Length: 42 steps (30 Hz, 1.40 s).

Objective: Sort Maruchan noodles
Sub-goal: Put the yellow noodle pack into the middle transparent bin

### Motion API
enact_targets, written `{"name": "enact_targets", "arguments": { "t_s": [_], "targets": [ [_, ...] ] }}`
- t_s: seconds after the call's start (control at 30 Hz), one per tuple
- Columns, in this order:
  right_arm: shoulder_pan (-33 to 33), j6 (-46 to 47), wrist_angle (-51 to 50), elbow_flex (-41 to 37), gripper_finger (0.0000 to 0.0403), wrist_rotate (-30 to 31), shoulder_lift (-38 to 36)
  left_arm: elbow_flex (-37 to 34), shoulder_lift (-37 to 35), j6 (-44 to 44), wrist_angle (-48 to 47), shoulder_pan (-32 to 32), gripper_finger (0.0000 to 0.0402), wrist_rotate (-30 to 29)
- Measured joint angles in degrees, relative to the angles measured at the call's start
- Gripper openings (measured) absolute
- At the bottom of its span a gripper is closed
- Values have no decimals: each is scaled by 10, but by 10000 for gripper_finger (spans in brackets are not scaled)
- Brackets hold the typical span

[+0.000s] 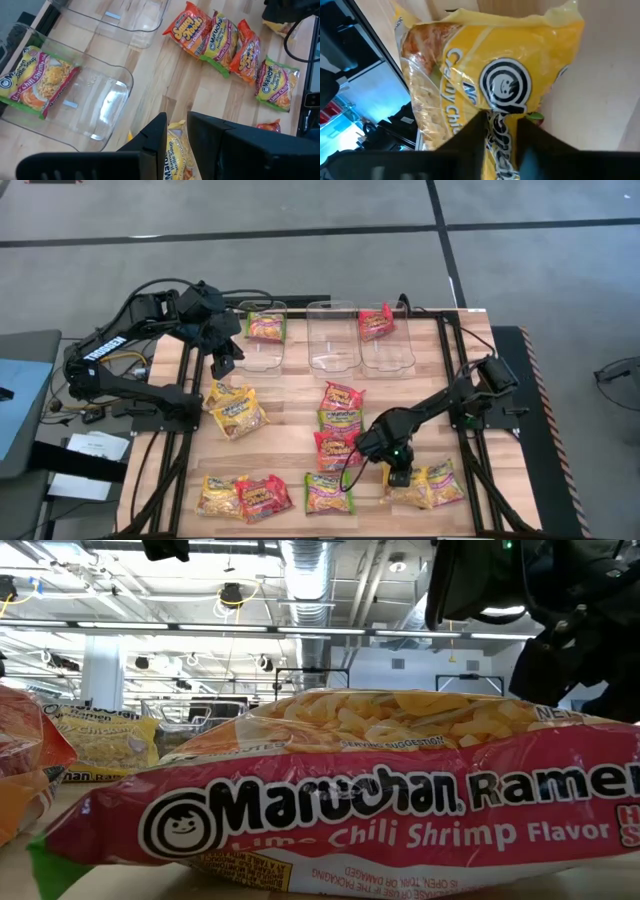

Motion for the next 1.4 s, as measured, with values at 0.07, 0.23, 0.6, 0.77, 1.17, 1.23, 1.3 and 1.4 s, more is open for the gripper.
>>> {"name": "enact_targets", "arguments": {
  "t_s": [0.07, 0.23, 0.6, 0.77, 1.17, 1.23, 1.3, 1.4],
  "targets": [
    [0, 2, 4, 0, 53, -1, 0, 0, 0, 7, 0, 0, 61, 0],
    [-4, 14, 3, 1, 9, -1, -3, 0, 0, 9, 0, 0, 61, 0],
    [-38, 11, -132, 103, 4, 77, -4, 0, 0, 15, 0, 0, 61, 0],
    [-54, 15, -226, 179, 4, 135, -4, 0, 0, 18, 0, 0, 61, -8],
    [-114, 33, -405, 401, 2, 294, -5, 0, 0, 22, -25, 0, 61, -15],
    [-133, 23, -405, 428, 2, 317, -5, 0, 0, 22, -31, 0, 61, -15],
    [-152, 2, -401, 447, 2, 332, -6, 0, 0, 22, -39, 0, 61, -15],
    [-184, -33, -401, 469, 2, 354, -5, 0, 0, 22, -42, 0, 61, -15]
  ]
}}
